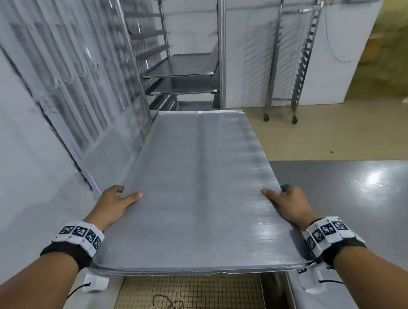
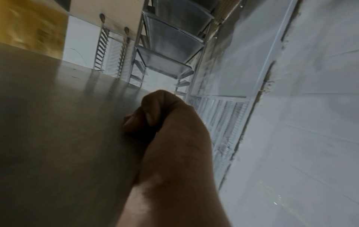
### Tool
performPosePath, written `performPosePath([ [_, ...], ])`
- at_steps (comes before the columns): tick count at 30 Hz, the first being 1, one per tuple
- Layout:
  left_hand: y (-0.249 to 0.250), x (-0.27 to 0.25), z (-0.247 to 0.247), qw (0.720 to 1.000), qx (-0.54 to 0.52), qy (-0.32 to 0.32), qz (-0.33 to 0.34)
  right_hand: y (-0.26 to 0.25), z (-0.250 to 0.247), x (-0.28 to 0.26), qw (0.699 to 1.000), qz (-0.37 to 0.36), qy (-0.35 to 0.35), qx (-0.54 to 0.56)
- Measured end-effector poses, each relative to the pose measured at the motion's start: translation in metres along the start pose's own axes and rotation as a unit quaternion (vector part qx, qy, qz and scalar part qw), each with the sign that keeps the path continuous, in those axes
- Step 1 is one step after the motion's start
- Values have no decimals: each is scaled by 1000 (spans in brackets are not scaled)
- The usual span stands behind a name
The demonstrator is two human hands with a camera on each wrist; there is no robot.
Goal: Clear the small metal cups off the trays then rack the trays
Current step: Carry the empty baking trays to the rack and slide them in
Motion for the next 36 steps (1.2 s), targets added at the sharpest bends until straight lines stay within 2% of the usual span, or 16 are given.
performPosePath([
  [6,-24,16,-31,999,21,23,-26,-24,34,31,999,-24,-35,-12],
  [12,-41,67,-43,998,45,22,-36,-50,56,63,999,-34,-29,-15],
  [19,-46,169,-51,997,55,5,-45,-82,93,129,1000,-20,-7,-16],
  [25,-45,258,-73,995,81,-19,-48,-129,134,171,999,-5,6,-36],
  [36,-53,360,-74,992,102,-42,-58,-156,186,236,997,30,-4,-74],
])
Point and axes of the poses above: each hand's wrist, its own x-axis towards the middle knuckle, its own z-axis out of the palm, y = z × x, the point moved 1 cm from there along x, towards the middle knuckle, and after that the axes turned 1 degree about -y, right-handed, at the moved point
